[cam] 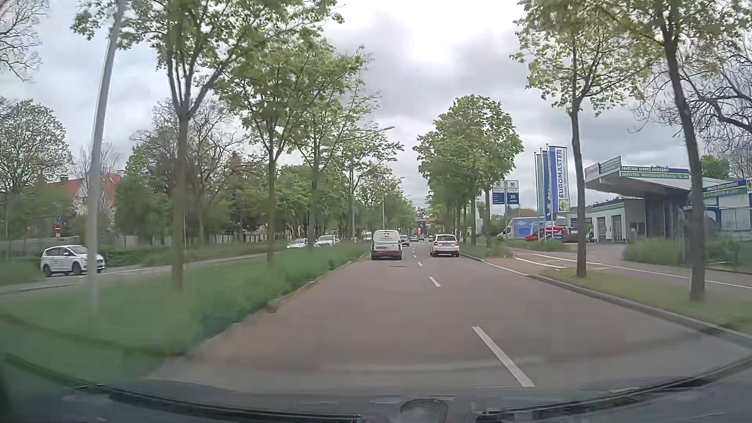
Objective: Follow the waypoints while adhering to traffic rules and regulations
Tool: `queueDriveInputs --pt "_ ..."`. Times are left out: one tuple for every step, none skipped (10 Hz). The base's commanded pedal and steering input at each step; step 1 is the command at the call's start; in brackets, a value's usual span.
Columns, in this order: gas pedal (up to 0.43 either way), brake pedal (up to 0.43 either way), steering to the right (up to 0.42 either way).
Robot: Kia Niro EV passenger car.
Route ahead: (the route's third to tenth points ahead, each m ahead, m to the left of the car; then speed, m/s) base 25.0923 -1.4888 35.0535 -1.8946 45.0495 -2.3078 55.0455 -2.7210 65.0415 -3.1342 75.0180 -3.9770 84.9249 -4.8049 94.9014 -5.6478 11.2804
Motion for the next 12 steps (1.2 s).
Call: queueDriveInputs --pt "0.087 0.000 -0.005" --pt "0.087 0.000 -0.004" --pt "0.087 0.000 -0.002" --pt "0.087 0.000 0.000" --pt "0.087 0.000 0.000" --pt "0.087 0.000 0.000" --pt "0.087 0.000 0.000" --pt "0.087 0.000 0.001" --pt "0.087 0.000 0.003" --pt "0.087 0.000 0.004" --pt "0.087 0.000 0.004" --pt "0.087 0.000 0.004"
